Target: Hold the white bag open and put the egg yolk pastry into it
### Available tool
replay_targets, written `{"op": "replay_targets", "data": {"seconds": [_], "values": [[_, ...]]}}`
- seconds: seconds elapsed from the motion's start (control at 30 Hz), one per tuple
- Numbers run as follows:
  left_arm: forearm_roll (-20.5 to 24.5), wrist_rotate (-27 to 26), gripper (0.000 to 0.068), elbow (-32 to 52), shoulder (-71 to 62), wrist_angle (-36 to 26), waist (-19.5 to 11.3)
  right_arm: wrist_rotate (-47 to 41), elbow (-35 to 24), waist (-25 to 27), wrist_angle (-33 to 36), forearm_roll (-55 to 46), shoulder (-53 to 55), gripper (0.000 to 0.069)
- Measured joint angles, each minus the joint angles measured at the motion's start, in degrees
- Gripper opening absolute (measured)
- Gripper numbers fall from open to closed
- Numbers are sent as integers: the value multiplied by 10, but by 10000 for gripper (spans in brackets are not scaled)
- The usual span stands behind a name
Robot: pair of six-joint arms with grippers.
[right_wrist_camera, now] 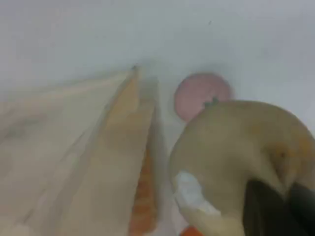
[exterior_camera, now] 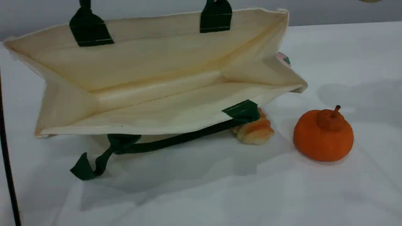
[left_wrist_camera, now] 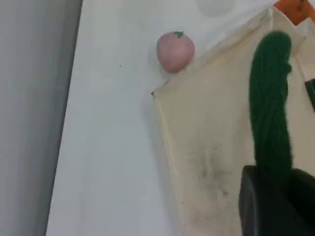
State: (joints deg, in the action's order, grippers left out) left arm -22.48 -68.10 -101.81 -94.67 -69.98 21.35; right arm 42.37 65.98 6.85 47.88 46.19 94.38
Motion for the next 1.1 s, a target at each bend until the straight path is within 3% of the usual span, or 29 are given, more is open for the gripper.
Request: {"op": "replay_targets", "data": {"seconds": [0.47,0.73,0.9,1.1], "values": [[3,14,98,0,0,0,0,-60,-19,0,58,-18,-163,31],[3,14,98,0,0,0,0,-35,-149,-1,24,51,-310,31],[3,14,98,0,0,0,0,49,-232,-1,15,143,-385,31],[3,14,98,0,0,0,0,145,-308,-1,28,229,-388,31]]}}
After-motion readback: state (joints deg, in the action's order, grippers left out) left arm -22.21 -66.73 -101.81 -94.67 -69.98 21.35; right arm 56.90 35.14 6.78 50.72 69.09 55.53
